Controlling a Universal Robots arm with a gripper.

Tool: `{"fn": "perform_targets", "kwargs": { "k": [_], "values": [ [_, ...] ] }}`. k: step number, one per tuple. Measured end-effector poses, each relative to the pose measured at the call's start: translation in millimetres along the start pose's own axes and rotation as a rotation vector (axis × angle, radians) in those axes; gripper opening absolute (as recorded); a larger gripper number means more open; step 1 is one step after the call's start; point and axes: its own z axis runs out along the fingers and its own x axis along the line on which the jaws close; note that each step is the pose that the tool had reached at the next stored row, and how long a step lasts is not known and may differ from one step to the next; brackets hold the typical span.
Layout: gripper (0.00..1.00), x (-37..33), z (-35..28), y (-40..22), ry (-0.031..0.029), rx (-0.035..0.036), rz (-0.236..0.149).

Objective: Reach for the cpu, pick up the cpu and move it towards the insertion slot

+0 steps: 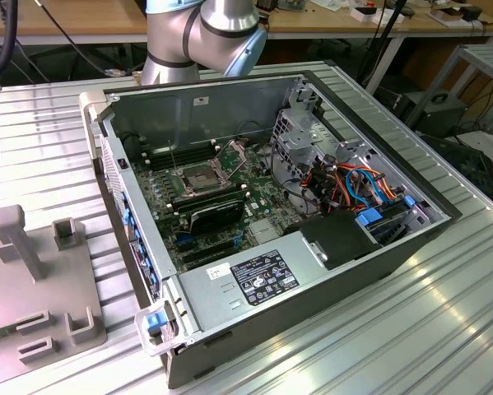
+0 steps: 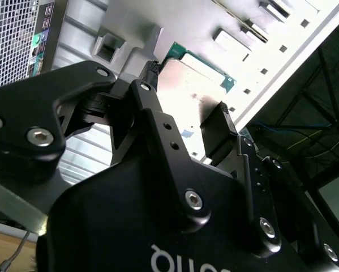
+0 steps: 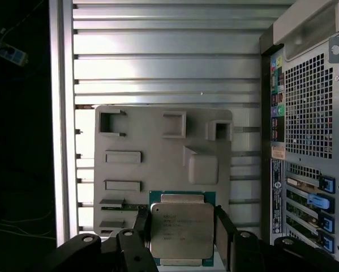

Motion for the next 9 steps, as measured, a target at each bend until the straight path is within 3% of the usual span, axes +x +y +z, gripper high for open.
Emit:
{"fn": "perform_targets", "kwargs": {
  "k": [9],
  "values": [
    [0.55,-17.8,0.4,0.3,0.0000,0.0006,0.000]
  ]
}}
